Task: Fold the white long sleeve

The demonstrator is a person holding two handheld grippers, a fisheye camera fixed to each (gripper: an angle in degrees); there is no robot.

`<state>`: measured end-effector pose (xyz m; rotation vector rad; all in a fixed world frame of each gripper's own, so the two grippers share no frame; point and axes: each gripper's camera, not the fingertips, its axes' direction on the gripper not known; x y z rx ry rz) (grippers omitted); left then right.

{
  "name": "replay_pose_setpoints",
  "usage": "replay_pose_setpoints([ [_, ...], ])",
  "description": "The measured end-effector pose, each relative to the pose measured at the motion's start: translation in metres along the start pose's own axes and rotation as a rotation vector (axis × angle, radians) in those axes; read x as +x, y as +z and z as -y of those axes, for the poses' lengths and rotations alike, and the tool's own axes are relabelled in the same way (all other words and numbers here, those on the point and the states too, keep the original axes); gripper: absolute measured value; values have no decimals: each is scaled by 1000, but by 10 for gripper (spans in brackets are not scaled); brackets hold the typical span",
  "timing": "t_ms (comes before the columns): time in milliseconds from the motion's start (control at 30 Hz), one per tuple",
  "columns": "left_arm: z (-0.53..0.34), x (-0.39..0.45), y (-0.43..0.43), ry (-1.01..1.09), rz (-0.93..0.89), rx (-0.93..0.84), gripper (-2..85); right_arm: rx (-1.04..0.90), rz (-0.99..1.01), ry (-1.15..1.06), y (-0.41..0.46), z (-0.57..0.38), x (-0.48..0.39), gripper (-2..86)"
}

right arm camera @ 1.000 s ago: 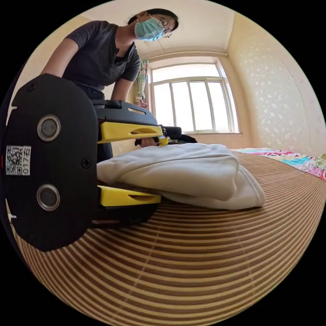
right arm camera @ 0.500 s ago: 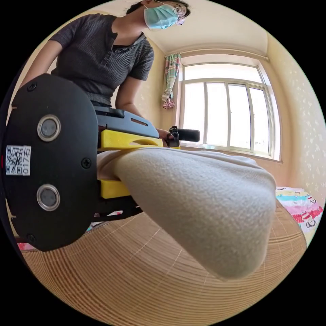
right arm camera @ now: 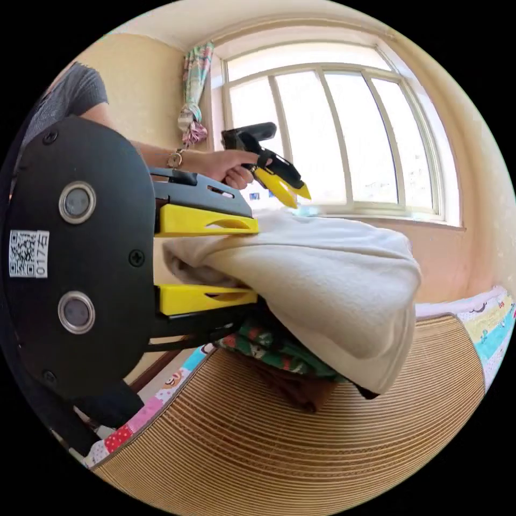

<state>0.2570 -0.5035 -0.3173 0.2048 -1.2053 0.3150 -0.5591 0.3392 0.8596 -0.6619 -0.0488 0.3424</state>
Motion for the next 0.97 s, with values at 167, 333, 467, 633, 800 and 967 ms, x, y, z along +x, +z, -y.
replay_pose_setpoints([
  [167, -84, 32, 80, 140, 99, -113, 144, -87, -49, -121, -46, -59, 32, 49],
  [333, -107, 55, 48, 173, 147, -35, 127, -36, -50, 78, -168, -174, 105, 25],
  [467, -113, 63, -9, 189, 40, 101, 122, 344, -93, 245, -294, -295, 100, 10],
  [633, -124, 125, -28, 325, -217, 103, 109, 655, -244, 257, -359, -388, 42, 5],
  [800, -177, 270, -2, 643, -587, -77, 33, 627, -652, 390, -366, -421, 7, 4],
  [967, -271, 427, -4, 861, -893, -293, -2, 903, -1216, 501, -383, -459, -26, 4],
])
